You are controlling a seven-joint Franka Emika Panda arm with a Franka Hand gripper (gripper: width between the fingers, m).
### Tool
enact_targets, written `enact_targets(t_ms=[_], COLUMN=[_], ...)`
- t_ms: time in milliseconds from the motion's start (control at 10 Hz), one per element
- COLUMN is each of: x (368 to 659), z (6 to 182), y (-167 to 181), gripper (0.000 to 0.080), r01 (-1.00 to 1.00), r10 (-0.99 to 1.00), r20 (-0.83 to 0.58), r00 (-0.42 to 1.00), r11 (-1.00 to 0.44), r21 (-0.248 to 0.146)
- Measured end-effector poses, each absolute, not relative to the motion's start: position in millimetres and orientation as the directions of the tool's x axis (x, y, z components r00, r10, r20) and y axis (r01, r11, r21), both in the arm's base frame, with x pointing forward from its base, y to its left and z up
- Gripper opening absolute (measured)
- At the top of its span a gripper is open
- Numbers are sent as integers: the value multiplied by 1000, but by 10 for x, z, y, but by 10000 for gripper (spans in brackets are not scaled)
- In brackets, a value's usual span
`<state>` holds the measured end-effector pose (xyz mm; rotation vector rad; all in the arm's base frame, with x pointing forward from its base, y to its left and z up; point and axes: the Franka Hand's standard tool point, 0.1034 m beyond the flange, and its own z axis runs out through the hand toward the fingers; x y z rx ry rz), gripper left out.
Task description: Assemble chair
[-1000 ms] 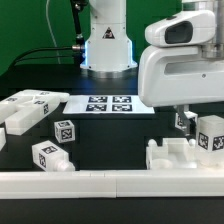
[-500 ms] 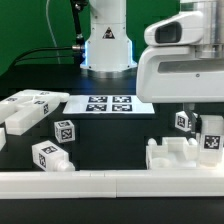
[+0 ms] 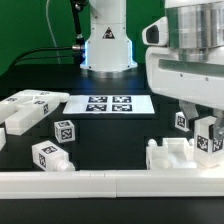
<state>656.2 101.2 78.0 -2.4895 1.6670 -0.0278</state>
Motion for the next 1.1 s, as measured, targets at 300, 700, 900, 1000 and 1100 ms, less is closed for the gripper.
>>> enact_targets(t_ms=[300,700,900,1000,1100], x=[6564,6530,6519,6519,6536], z=[786,827,813,814,825], y=[1028,1120,1110,1111,1103], gripper=[503,647,649,649,649], r01=[-911,-591,-498,-444,-233], r10=[-913,-589,-496,-442,-233], r20=[-65,-50,-44,-41,-13], r00=[403,806,867,896,972], r11=[-393,-805,-866,-895,-972], r21=[-128,-44,-46,-49,-31])
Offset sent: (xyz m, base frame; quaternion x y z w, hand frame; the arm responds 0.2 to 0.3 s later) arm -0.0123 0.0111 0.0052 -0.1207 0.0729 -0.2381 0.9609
